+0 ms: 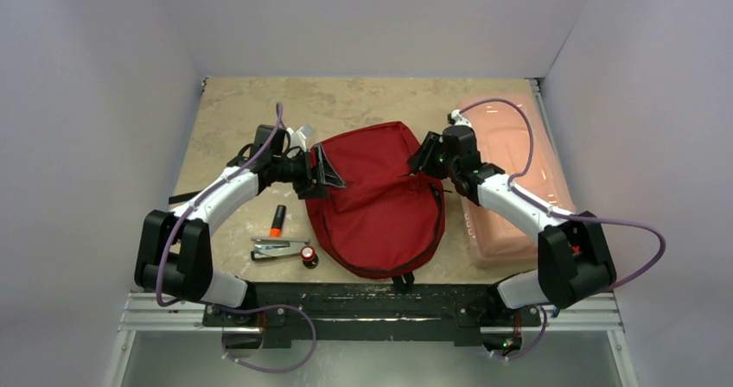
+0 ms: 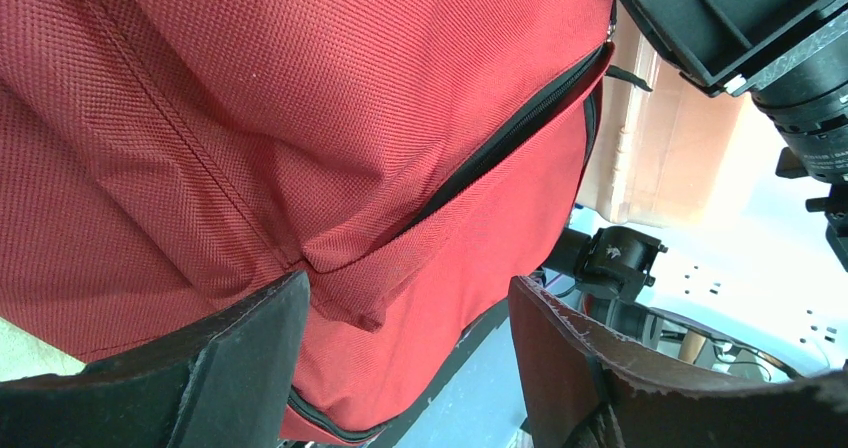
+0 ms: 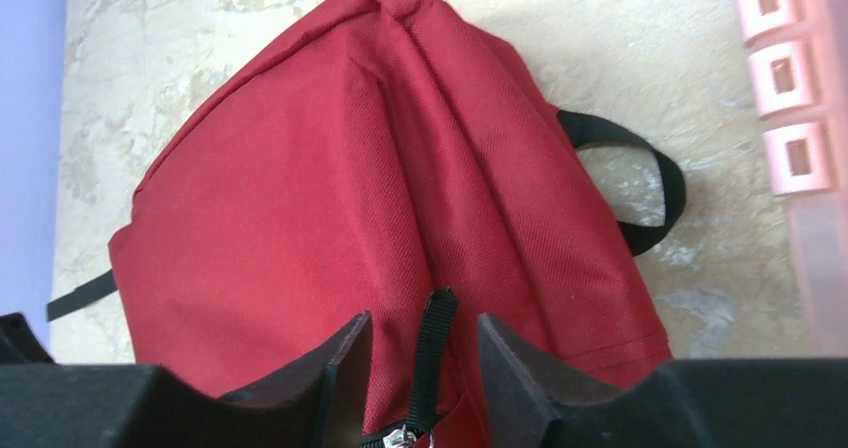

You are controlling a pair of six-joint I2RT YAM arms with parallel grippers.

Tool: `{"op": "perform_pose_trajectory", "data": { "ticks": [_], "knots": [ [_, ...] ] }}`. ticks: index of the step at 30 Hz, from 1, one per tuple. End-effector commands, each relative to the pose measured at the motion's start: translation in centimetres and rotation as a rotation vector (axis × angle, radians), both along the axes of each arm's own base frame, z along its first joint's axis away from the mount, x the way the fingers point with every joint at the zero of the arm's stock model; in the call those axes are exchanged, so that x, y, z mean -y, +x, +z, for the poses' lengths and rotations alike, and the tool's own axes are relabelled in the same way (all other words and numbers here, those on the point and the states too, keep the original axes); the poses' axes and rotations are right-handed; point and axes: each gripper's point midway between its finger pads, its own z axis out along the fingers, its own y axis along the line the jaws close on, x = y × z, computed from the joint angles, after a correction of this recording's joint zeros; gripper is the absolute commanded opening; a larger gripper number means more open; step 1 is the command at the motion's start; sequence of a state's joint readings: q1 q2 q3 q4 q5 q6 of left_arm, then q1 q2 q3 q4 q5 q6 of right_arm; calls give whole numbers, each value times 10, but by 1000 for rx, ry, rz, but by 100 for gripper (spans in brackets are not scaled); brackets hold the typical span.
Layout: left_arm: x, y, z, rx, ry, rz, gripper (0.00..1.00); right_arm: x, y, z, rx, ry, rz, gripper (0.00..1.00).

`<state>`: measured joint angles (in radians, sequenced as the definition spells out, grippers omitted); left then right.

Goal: Pack the student bag
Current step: Unzip the student bag at the center of the board.

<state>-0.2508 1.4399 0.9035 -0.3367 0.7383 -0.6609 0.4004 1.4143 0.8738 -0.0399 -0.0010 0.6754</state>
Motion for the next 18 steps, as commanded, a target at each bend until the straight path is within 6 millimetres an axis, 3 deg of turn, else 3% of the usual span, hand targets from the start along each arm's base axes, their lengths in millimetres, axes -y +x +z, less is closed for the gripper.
{"op": "perform_pose_trajectory", "data": {
  "ticks": [1, 4, 6, 12, 18],
  "knots": [
    [2, 1, 11, 61, -28, -24, 72, -20, 1, 17, 61, 120, 73, 40],
    [1, 0, 10, 60, -22, -25, 72, -17, 6, 16, 49, 99, 48, 22],
    [2, 0, 10, 59, -24, -26, 72, -9, 8, 18, 62, 70, 14, 16],
    [3, 3, 10, 57, -30, -24, 72, 6, 7, 26, 83, 2, -25, 14],
    [3, 2, 8, 52, -27, -23, 72, 8, 6, 31, 96, -2, -26, 17]
  ]
}}
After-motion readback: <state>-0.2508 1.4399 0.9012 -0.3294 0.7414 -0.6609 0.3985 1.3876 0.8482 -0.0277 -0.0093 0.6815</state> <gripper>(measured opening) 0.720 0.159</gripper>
